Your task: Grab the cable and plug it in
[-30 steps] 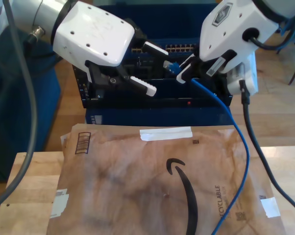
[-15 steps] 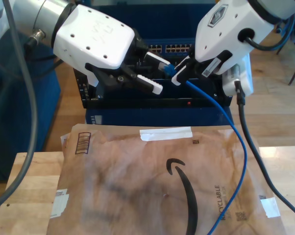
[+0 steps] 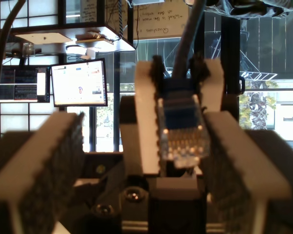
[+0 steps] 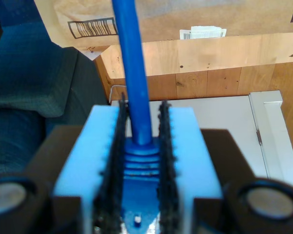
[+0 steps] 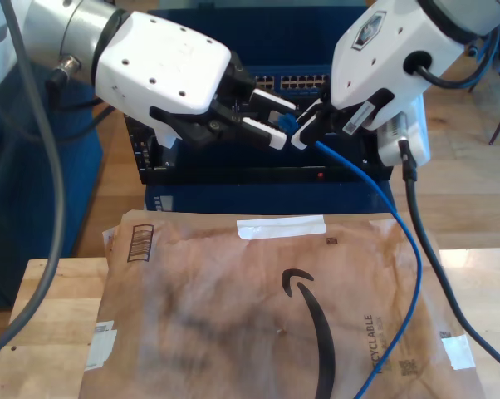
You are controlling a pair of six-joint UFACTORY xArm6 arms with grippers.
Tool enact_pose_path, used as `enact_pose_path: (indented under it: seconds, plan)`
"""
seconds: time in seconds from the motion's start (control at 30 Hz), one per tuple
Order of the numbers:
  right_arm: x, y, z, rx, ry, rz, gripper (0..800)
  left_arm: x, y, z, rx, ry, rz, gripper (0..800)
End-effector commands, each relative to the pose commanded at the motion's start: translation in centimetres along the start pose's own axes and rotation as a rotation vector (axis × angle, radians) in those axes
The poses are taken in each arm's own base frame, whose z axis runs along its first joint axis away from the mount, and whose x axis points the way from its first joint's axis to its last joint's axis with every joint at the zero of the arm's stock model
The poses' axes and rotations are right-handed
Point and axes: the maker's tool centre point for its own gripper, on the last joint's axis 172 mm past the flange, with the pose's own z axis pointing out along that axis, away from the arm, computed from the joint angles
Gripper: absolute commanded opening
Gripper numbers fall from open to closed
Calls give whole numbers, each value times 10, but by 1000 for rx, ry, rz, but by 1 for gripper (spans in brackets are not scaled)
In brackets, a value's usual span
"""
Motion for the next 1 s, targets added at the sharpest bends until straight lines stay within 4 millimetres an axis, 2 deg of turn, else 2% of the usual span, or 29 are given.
enact_pose_path:
  seconds: [0.37,0.47,0.57,0.67,0.77,0.8,0.83,0.87,0.9,1.0]
  plan:
    - [0,1,1,-3,1,0,3,5,1,1,0,-1,-13,297]
    - [0,2,2,-8,3,-2,3,7,1,2,2,-1,-16,255]
    - [0,2,2,-9,2,-1,3,6,1,1,-1,-2,-16,161]
    - [0,3,2,-11,2,-1,2,9,1,3,2,-6,-26,34]
    - [0,3,2,-11,2,-1,30,11,0,4,5,-10,-32,3]
    - [0,3,1,-9,2,-4,113,11,0,4,5,-10,-33,3]
    - [0,3,1,-9,3,-6,287,11,0,4,7,-11,-33,3]
    - [0,3,1,-9,3,-18,498,12,0,4,9,-12,-36,2]
    - [2,1,-1,-2,5,-43,622,11,-1,5,13,-13,-40,2]
    - [7,-12,-19,56,-4,-103,758,12,-2,4,17,-13,-88,2]
